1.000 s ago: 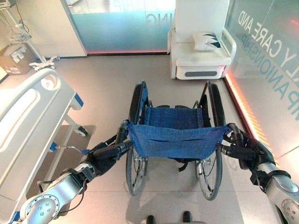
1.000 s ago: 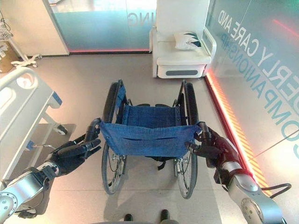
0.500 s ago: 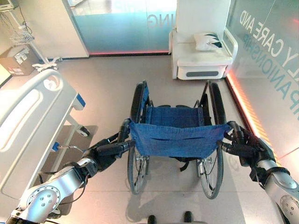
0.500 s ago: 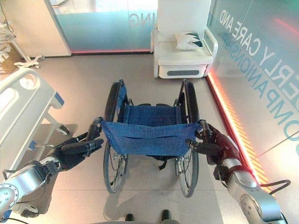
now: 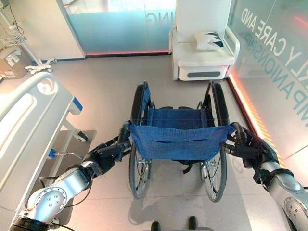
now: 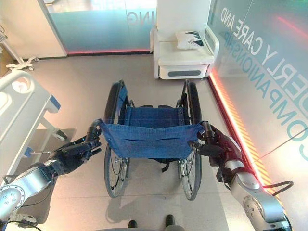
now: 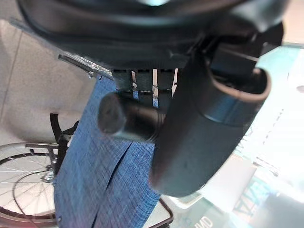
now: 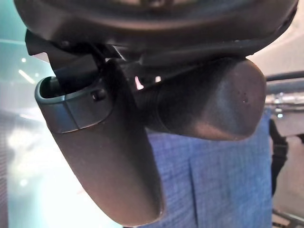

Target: Push the wheelchair next to the bed

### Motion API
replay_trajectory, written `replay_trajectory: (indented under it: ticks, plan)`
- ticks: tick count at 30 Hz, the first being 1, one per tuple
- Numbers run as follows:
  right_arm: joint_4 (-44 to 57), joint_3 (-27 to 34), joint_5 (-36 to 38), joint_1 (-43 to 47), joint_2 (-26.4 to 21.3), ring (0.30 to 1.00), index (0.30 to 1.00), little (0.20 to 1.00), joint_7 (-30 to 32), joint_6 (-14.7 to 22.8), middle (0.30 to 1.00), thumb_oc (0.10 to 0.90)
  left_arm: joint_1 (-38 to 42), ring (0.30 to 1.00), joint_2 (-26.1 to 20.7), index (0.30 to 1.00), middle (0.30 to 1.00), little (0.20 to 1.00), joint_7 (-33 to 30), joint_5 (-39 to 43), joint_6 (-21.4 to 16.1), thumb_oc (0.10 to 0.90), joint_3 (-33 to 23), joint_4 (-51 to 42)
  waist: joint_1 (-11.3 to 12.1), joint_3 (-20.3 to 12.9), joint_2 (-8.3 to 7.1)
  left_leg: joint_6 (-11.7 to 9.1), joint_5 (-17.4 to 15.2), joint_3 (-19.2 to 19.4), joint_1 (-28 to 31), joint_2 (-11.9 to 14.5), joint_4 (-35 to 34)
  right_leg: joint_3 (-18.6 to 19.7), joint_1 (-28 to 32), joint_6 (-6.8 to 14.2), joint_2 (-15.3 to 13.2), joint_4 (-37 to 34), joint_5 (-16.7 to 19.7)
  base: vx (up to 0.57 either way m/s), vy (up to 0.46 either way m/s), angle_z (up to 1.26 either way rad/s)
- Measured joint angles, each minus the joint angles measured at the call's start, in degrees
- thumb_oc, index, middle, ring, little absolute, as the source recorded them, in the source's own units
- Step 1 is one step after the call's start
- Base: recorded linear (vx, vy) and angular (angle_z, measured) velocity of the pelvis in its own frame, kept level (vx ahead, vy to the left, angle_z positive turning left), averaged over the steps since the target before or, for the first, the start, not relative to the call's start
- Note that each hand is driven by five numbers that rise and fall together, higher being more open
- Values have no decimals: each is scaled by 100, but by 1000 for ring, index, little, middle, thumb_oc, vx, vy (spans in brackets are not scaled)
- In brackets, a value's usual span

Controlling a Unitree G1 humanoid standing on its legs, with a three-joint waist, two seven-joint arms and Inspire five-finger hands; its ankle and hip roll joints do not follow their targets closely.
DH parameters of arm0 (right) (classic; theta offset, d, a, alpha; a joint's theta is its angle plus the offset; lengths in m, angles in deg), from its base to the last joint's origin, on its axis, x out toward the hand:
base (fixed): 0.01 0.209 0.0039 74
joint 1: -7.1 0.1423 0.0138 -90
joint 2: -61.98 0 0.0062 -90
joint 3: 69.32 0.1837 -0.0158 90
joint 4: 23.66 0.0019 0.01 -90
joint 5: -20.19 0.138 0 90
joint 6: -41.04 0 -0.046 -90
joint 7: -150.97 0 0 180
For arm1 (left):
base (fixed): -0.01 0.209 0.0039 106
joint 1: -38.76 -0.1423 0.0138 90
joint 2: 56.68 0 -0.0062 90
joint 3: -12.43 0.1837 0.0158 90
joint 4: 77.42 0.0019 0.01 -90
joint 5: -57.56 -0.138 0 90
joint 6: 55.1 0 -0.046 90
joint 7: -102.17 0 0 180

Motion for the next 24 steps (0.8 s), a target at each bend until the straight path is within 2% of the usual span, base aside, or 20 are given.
replay_trajectory:
  ticks: [3, 4, 5, 11, 16, 24]
  plan:
    - [12, -44, -188, 32, -1, 900, 900, 900, -99, -39, 900, 800, 0, 300, 2, 300, 300, 300, -85, -4, -18, 400, -1, 3, -28, 4, -6, 0, 0, 1, 15, 3, 0, 0, 16, 3, 4, 0, 2, 0, 0, 0]
    - [11, -61, -190, 57, -11, 411, 411, 411, -103, -72, 411, 474, 4, 300, 5, 300, 300, 300, -89, -4, -35, 400, -1, 4, -31, 11, -17, 0, 0, -2, 20, 1, 0, 2, 21, 6, 0, 0, 4, 0, 0, 0]
    - [11, -66, -191, 76, -12, 300, 300, 300, -103, -96, 300, 400, 13, 300, 4, 300, 300, 300, -93, -6, -40, 400, -1, 9, -32, 15, -24, 0, 0, -1, 23, -1, 0, 2, 23, 9, -2, 0, 6, 16, -2, -3]
    - [-67, -84, -229, 397, -57, 300, 300, 300, 80, -431, 300, 400, 179, 300, 3, 300, 300, 300, -167, -8, -73, 400, 69, 61, -29, 77, -101, 1, 1, 3, 49, -13, 0, 3, 44, 24, -18, -1, 17, 0, 0, 0]
    - [-72, -120, -438, 618, -124, 300, 300, 300, 194, -691, 300, 400, 301, 300, 38, 300, 300, 300, -225, -9, -75, 400, 230, 107, -2, 93, -76, 2, 1, -19, 119, -22, 0, -4, 118, 24, -25, -1, 17, 28, 0, 1]
    - [-69, -119, -463, 723, -136, 300, 300, 300, 346, -800, 300, 400, 323, 300, 182, 300, 300, 300, -233, -29, -67, 400, 230, 106, 34, 126, -28, 3, 0, -36, 137, -12, 0, -11, 145, 21, -12, -1, 14, 0, 0, 0]
